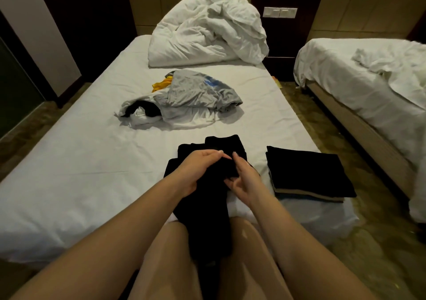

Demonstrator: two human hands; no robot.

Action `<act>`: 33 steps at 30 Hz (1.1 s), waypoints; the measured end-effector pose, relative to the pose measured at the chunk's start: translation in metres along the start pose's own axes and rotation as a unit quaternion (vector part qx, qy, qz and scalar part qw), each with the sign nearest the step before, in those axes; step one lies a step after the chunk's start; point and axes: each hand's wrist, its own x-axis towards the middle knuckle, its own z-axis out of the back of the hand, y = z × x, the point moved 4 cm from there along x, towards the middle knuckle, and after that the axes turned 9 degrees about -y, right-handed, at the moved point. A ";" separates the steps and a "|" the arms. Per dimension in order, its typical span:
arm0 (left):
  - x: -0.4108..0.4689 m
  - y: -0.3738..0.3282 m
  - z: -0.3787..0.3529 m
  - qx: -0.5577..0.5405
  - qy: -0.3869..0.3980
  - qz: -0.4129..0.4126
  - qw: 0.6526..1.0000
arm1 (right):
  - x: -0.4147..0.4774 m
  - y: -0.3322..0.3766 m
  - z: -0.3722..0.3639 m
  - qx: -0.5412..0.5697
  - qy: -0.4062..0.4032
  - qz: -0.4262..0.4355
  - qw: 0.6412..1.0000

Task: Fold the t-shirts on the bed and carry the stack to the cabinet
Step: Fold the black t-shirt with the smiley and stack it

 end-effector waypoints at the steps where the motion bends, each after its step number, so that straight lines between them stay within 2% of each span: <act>1: -0.001 0.000 0.000 -0.004 0.019 0.002 1.000 | 0.002 0.006 -0.005 0.001 0.005 0.006 1.000; 4: -0.001 -0.002 0.001 0.039 0.068 0.039 0.996 | -0.003 0.022 -0.014 -0.031 0.031 0.021 0.999; 7: 0.002 -0.007 0.005 0.107 0.041 0.091 0.989 | -0.015 0.043 -0.020 -0.024 0.105 0.034 0.994; 10: 0.013 -0.016 0.013 0.055 -0.033 0.144 0.987 | -0.034 0.063 -0.024 -0.024 0.170 0.044 0.984; 12: 0.015 -0.020 0.007 0.021 -0.031 0.172 0.984 | -0.049 0.068 -0.032 -0.101 0.211 0.082 0.969; 14: 0.015 -0.024 -0.009 0.000 -0.017 0.168 0.986 | -0.061 0.067 -0.039 -0.183 0.249 0.116 0.944; 16: 0.018 -0.028 -0.022 -0.042 -0.038 0.126 0.990 | -0.069 0.066 -0.043 -0.219 0.273 0.137 0.927; 18: 0.024 -0.036 -0.026 -0.089 -0.086 0.069 0.990 | -0.073 0.069 -0.039 -0.204 0.239 0.158 0.936; 21: 0.029 -0.053 -0.027 -0.134 -0.120 -0.002 0.984 | -0.060 0.066 -0.012 -0.142 0.057 0.142 0.978; 23: 0.027 -0.064 -0.025 -0.144 -0.110 -0.038 0.983 | -0.047 0.056 0.003 -0.111 -0.016 0.084 0.990; 25: 0.023 -0.072 -0.023 -0.128 -0.082 -0.060 0.987 | -0.042 0.054 0.000 -0.039 0.000 0.016 0.999; 27: 0.019 -0.074 -0.022 -0.065 -0.053 -0.068 0.994 | -0.040 0.070 -0.010 0.025 0.030 0.010 0.999; 29: 0.015 -0.074 -0.019 0.035 -0.037 -0.066 0.996 | -0.041 0.093 -0.023 0.026 0.045 0.050 0.997; 31: 0.012 -0.078 -0.013 0.111 -0.022 -0.044 0.993 | -0.042 0.118 -0.038 -0.033 0.029 0.135 0.990; 33: 0.012 -0.088 -0.006 0.141 -0.002 -0.016 0.990 | -0.051 0.144 -0.056 -0.104 0.029 0.227 0.968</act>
